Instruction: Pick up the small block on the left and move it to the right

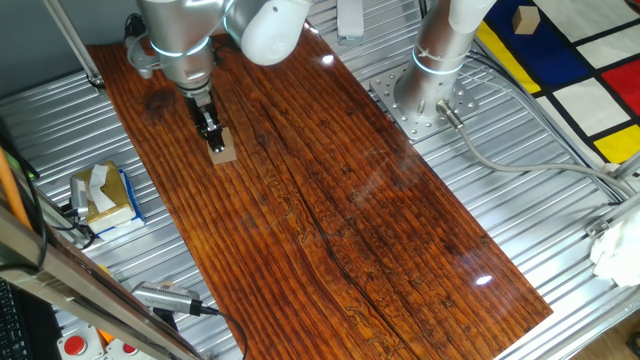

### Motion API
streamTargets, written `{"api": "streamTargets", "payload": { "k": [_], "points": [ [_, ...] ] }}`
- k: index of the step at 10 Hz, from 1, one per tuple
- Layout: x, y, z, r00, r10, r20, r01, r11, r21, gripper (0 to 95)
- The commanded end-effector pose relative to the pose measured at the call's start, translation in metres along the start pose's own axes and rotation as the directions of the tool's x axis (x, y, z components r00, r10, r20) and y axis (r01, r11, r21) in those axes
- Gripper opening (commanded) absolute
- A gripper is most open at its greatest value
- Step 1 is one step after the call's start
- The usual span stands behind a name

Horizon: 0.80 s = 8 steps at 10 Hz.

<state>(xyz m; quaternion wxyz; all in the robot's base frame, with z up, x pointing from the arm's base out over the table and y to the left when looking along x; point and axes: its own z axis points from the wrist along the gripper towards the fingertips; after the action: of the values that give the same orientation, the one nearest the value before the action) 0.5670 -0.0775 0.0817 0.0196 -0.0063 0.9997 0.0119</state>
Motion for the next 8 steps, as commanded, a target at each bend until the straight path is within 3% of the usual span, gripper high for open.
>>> {"api": "streamTargets", "payload": {
  "k": [1, 4, 5, 8],
  "points": [
    [-0.0007, -0.0001, 0.0006, 1.0, 0.012, 0.003, -0.012, 1.0, 0.007, 76.0],
    [-0.0007, -0.0001, 0.0006, 1.0, 0.02, 0.004, -0.02, 1.0, 0.021, 76.0],
    [-0.0007, -0.0001, 0.0006, 1.0, 0.019, 0.004, -0.019, 0.999, 0.027, 57.0],
    [-0.0007, -0.0001, 0.0006, 1.0, 0.016, 0.004, -0.016, 0.999, 0.041, 57.0]
  ]
}}
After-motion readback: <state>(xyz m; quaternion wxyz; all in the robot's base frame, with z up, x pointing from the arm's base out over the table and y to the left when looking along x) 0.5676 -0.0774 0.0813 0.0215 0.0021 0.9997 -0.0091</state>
